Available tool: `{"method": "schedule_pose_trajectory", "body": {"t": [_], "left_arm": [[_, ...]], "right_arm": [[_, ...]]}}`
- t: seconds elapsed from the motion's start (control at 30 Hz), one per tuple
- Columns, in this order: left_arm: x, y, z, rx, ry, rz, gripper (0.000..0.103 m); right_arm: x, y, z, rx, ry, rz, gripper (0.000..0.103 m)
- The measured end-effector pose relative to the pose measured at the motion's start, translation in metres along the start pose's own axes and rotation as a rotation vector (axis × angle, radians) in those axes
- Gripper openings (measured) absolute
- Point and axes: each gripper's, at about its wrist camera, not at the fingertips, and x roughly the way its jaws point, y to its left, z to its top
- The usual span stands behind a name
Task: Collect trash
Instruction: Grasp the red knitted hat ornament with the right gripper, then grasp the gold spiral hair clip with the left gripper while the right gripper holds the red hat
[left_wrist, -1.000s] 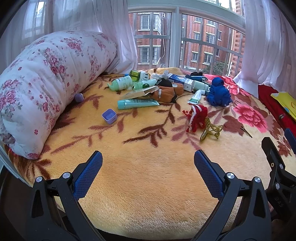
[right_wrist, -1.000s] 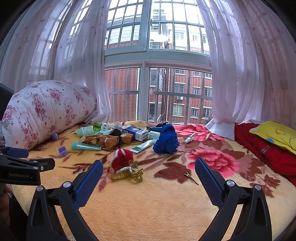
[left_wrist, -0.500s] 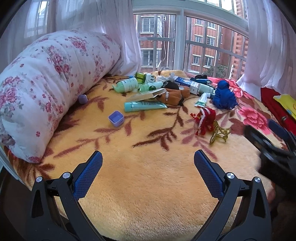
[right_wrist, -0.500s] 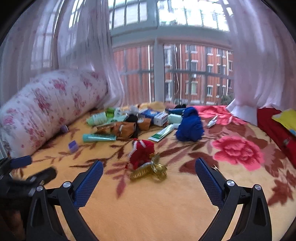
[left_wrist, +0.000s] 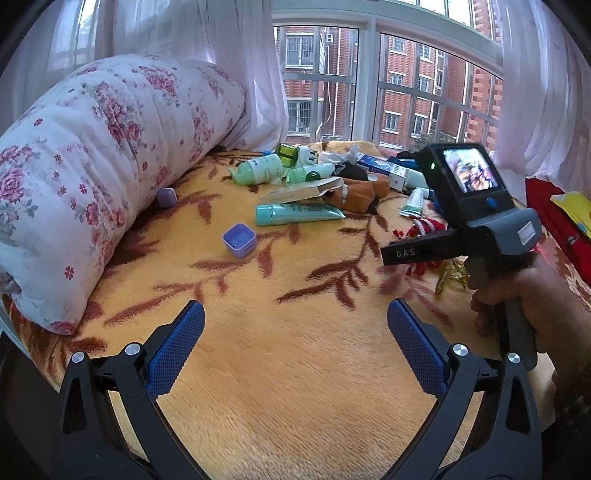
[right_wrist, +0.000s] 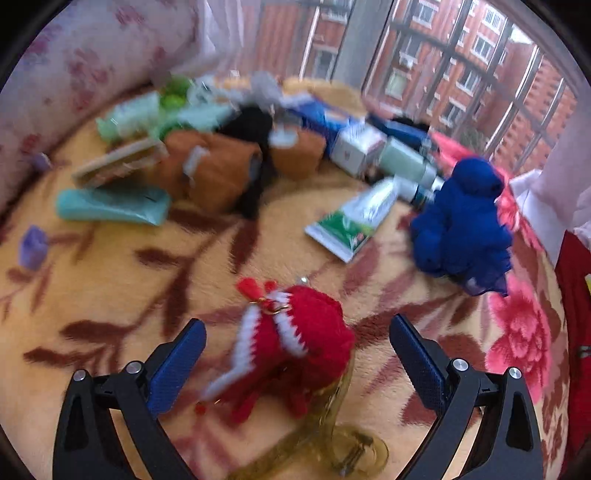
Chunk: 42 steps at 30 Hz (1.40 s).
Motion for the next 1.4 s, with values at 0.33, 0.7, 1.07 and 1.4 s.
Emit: {"method": "schedule_pose_trajectory", "body": {"t": [0.33, 0.7, 1.07, 1.4], "left_arm": [[0.013, 0.008, 0.003, -0.022, 0.031, -0.014, 0.097], [0.044, 0.011, 0.056, 0.033, 0.022, -0.049, 0.097], [0.086, -0.042, 0.093, 0.154, 0.043, -0.144, 0.097], [0.093, -0.139, 0.054, 0.293, 0.148, -0.238, 0.097]], "right_arm": [[-0.041, -0.028, -0.024, 0.114, -0.096, 0.242, 0.02], [-0.116, -0.066, -0.053, 0.114, -0.285, 0.261, 0.02], [-0.098, -0.095, -0.061, 0.141, -0.275, 0.286, 0.02], [-0.133, -0.125, -0.083, 0.162, -0.339, 0.238, 0.02]]}}
